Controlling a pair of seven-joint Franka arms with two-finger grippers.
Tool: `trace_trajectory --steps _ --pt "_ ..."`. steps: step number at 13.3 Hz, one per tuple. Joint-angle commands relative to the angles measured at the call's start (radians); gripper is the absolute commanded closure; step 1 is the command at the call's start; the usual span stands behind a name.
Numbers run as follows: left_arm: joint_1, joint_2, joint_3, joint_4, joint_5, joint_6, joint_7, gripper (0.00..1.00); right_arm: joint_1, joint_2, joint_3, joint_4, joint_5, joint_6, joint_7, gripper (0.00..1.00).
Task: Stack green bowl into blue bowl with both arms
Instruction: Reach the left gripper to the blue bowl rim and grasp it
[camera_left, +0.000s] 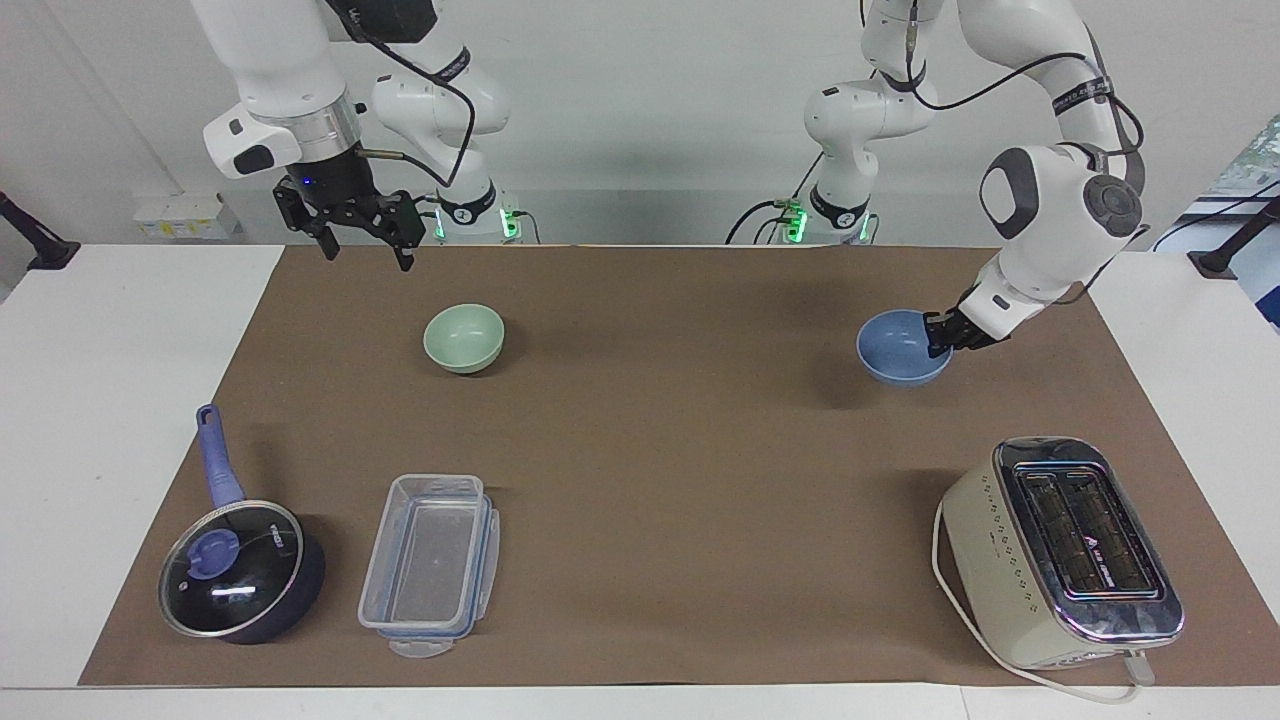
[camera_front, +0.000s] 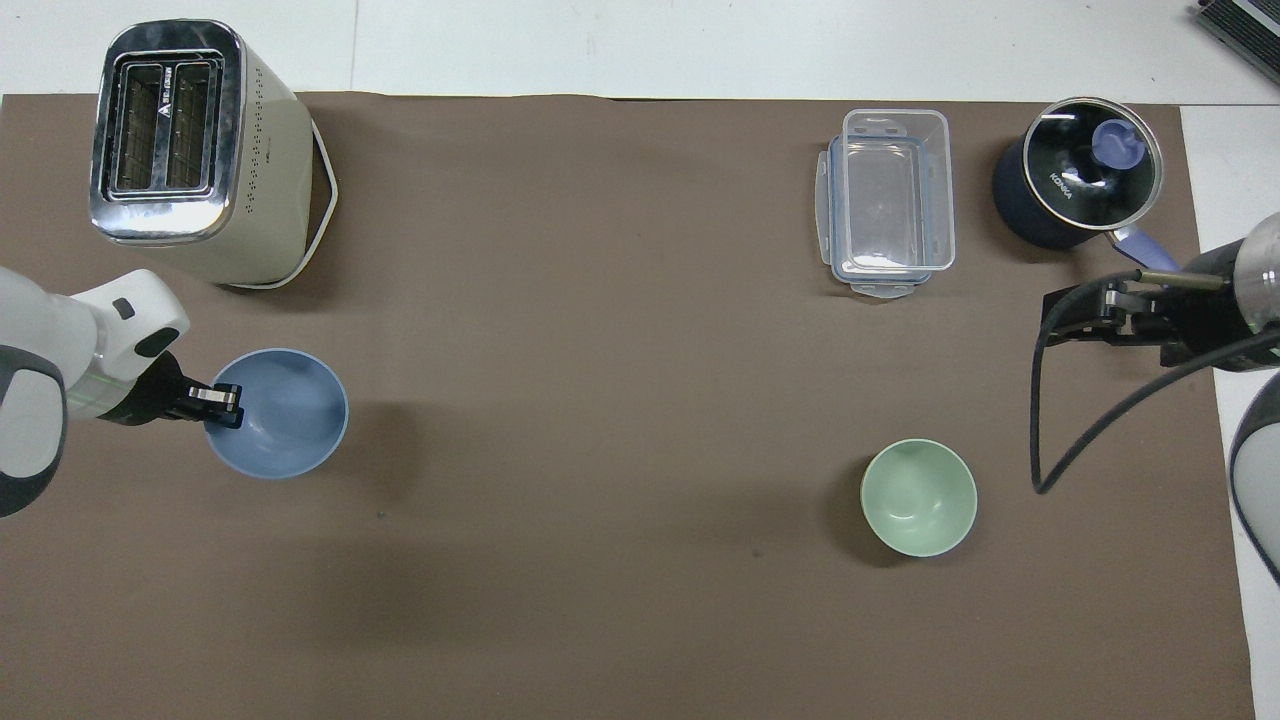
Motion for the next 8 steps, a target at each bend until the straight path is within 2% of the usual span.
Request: trace_trajectory --steps 1,4,8 --pt "-0.006 0.003 -0.004 0.074 -0.012 -0.066 0.042 1.0 -0.014 -0.018 0.009 -0.02 0.006 -0.003 -0.021 0.0" --pt "-0.022 -0.002 -0.016 0.131 -0.056 -0.129 0.066 1.0 -0.014 -0.018 0.009 -0.02 0.006 -0.003 -0.021 0.0" --pt "-0.113 -0.01 -0.021 0.121 -0.07 -0.124 -0.034 1.0 -0.014 -0.018 0.009 -0.02 0.006 -0.003 -0.021 0.0"
